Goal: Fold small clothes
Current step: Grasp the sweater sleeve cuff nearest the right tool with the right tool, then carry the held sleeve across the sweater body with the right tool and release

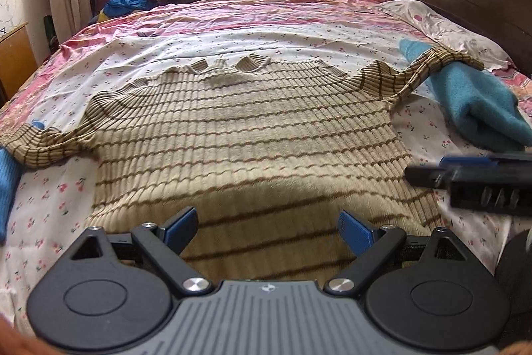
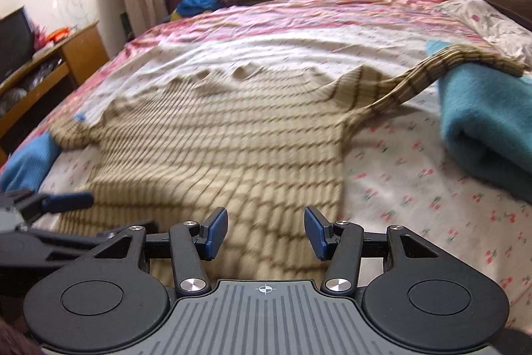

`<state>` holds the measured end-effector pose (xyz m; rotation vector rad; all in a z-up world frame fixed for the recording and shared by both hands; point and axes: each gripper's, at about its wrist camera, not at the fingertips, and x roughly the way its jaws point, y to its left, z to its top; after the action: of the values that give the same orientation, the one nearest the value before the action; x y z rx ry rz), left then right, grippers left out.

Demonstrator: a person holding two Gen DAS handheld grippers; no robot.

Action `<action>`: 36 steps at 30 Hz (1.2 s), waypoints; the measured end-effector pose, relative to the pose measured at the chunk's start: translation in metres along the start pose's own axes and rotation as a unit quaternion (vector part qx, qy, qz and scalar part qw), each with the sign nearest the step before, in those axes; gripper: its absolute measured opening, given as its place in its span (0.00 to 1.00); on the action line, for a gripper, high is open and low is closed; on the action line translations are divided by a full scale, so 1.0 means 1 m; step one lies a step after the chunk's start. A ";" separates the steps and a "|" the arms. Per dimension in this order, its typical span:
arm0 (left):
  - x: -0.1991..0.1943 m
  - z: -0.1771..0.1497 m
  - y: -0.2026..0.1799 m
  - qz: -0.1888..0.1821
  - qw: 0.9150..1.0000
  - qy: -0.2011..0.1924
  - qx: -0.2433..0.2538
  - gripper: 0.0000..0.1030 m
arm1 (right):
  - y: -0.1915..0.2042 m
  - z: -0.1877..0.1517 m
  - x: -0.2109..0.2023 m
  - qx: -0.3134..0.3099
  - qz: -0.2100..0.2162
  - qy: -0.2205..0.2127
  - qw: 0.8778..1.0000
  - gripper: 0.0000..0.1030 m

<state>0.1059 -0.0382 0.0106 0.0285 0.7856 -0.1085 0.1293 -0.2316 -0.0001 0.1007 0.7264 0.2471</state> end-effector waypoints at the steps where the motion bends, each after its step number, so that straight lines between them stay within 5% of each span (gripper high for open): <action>1: 0.003 0.004 -0.001 0.000 1.000 0.000 0.000 0.94 | -0.007 0.006 0.001 0.006 -0.005 -0.005 1.000 0.49; 13: 0.039 0.060 -0.033 -0.027 0.999 -0.028 0.007 0.94 | -0.118 0.086 0.014 0.120 -0.077 -0.065 0.988 0.49; 28: 0.084 0.082 -0.068 -0.065 0.998 -0.024 -0.001 0.94 | -0.241 0.139 0.060 0.336 -0.117 -0.088 0.930 0.50; 31: 0.084 0.078 -0.066 -0.068 0.997 -0.020 -0.003 0.94 | -0.242 0.147 0.070 0.324 -0.139 -0.082 0.932 0.49; 36: 0.082 0.068 -0.051 -0.063 0.998 -0.014 -0.016 0.94 | -0.246 0.151 0.082 0.313 -0.163 -0.069 0.933 0.20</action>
<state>0.2058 -0.1001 0.0015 -0.0527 0.7614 -0.2147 0.3360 -0.4493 0.0159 0.5940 0.6470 -0.3160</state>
